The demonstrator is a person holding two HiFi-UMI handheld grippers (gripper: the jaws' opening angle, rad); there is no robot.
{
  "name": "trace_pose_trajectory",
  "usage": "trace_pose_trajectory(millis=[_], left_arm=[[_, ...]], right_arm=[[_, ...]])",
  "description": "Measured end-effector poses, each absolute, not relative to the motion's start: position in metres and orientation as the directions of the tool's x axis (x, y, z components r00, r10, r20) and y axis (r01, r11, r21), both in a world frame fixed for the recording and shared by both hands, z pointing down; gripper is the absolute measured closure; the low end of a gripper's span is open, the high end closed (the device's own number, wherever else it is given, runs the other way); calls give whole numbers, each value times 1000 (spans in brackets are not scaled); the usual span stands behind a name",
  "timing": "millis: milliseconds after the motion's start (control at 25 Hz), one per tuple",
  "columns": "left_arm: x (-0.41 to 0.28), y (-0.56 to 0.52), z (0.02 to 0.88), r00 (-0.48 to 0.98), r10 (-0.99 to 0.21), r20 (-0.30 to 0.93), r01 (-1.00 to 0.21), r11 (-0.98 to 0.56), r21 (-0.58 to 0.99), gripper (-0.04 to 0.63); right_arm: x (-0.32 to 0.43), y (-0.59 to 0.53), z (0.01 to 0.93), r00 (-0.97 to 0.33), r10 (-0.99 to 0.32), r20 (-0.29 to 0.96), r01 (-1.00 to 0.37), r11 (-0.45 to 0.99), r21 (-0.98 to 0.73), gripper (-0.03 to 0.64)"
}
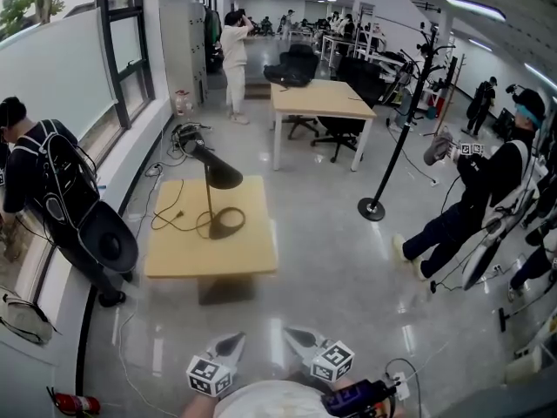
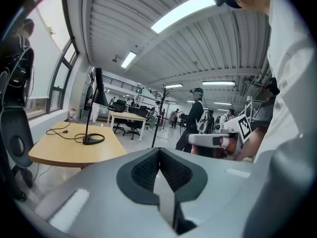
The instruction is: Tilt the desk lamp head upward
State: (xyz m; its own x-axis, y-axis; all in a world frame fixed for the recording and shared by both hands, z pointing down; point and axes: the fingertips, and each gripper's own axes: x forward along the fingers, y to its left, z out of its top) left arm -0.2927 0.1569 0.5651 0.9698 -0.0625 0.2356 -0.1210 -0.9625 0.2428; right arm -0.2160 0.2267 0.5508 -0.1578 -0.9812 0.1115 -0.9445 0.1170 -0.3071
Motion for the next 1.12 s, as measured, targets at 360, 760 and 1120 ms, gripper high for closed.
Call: trace_pose_trajectory(millis=[360, 760, 1120], left_arm=[[-292, 158, 563, 970, -64, 236, -121, -965, 235, 594], [-280, 161, 564, 971, -50, 233, -109, -963, 247, 594], [-263, 140, 560, 961, -99, 258, -162, -958, 236, 594]], right_arm=[[-213, 232, 554, -114, -982, 154, -961, 69, -269, 606], [-190, 240, 556, -58, -982, 181, -965, 8, -263, 604], [-152, 217, 546, -77, -980, 186, -973, 34, -226, 604]])
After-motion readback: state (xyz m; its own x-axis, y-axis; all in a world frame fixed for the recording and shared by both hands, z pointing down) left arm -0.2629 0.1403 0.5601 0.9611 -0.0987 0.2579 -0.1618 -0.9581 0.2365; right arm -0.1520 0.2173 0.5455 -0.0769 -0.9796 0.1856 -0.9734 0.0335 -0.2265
